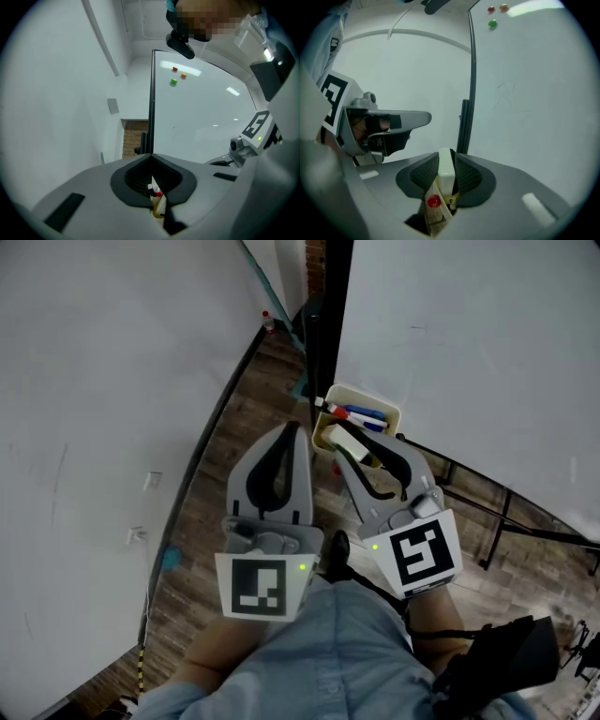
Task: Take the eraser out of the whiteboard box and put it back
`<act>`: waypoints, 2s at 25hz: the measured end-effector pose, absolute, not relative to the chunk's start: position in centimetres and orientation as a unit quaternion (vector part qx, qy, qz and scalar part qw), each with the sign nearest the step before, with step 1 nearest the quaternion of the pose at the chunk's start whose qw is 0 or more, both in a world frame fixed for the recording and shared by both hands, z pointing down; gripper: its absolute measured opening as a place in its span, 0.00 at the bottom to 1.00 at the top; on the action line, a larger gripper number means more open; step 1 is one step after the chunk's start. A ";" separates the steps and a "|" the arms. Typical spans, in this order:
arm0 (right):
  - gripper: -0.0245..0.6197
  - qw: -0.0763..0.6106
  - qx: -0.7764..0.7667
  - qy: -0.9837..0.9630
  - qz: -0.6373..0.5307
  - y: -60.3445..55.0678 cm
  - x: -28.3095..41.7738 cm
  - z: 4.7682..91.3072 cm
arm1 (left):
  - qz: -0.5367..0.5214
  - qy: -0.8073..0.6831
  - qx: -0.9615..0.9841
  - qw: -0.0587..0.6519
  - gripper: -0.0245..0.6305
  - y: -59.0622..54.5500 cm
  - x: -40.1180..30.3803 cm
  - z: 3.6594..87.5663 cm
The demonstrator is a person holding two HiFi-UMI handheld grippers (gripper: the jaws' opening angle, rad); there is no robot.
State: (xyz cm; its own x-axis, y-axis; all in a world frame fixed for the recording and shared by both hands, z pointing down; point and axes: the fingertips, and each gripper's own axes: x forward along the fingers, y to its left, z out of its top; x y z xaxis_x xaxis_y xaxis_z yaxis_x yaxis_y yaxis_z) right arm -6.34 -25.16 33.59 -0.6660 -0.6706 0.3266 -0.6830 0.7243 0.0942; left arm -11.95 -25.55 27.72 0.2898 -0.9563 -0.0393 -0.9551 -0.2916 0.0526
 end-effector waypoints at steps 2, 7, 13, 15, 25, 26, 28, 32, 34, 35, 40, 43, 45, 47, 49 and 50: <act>0.20 0.153 0.372 -0.915 0.007 -24.6 -5.9 32.1 | -0.034 -0.597 0.802 0.002 0.04 -24.7 -11.5 27.0; 0.20 0.116 0.372 -0.920 -0.025 -23.2 -4.7 28.5 | -0.049 -0.603 0.796 -0.021 0.04 -22.9 -10.3 25.2; 0.20 0.082 0.375 -0.922 -0.061 -21.6 -3.1 24.8 | -0.062 -0.608 0.791 -0.046 0.04 -20.8 -8.8 23.5; 0.20 0.071 0.372 -0.924 -0.061 -21.1 -2.7 24.0 | -0.063 -0.610 0.788 -0.053 0.04 -20.2 -8.6 23.0; 0.20 0.049 0.364 -0.926 -0.085 -20.3 -1.5 21.8 | -0.072 -0.614 0.783 -0.075 0.04 -19.0 -7.9 21.4; 0.20 0.046 0.363 -0.927 -0.085 -20.2 -1.5 21.7 | -0.073 -0.614 0.782 -0.075 0.04 -19.0 -7.8 21.3; 0.20 0.042 0.361 -0.928 -0.086 -20.2 -1.5 21.5 | -0.074 -0.615 0.782 -0.077 0.04 -18.9 -7.8 21.2; 0.20 0.040 0.360 -0.928 -0.088 -20.1 -1.5 21.3 | -0.069 -0.611 0.785 -0.079 0.04 -18.8 -7.6 21.0; 0.20 0.039 0.360 -0.928 -0.087 -20.2 -1.4 21.4 | -0.060 -0.610 0.785 -0.083 0.04 -18.8 -7.5 21.2; 0.20 0.039 0.360 -0.928 -0.086 -20.2 -1.4 21.4 | -0.059 -0.611 0.785 -0.081 0.04 -18.9 -7.5 21.3; 0.20 0.040 0.361 -0.928 -0.082 -20.4 -1.4 21.7 | -0.071 -0.609 0.786 -0.077 0.04 -19.0 -7.7 21.2; 0.20 0.042 0.362 -0.928 -0.081 -20.5 -1.4 21.8 | -0.071 -0.610 0.786 -0.077 0.04 -19.0 -7.7 21.3; 0.20 0.043 0.363 -0.928 -0.080 -20.6 -1.4 21.9 | -0.072 -0.610 0.786 -0.075 0.04 -19.1 -7.8 21.4; 0.20 0.045 0.363 -0.927 -0.078 -20.7 -1.5 22.1 | -0.073 -0.610 0.786 -0.073 0.04 -19.2 -8.0 21.5; 0.20 0.047 0.363 -0.928 -0.077 -20.9 -1.6 22.3 | -0.072 -0.610 0.786 -0.071 0.04 -19.4 -8.1 21.6; 0.20 0.048 0.362 -0.928 -0.075 -21.0 -1.7 22.4 | -0.072 -0.610 0.786 -0.070 0.04 -19.5 -8.2 21.6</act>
State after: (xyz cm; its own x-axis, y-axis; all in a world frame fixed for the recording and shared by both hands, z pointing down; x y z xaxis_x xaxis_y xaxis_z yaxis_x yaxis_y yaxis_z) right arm -1.68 -21.04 22.41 -0.7330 -0.6794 0.0347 -0.6648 0.7262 0.1750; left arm -8.17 -19.52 21.65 0.2445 -0.9492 -0.1983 -0.9692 -0.2452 -0.0219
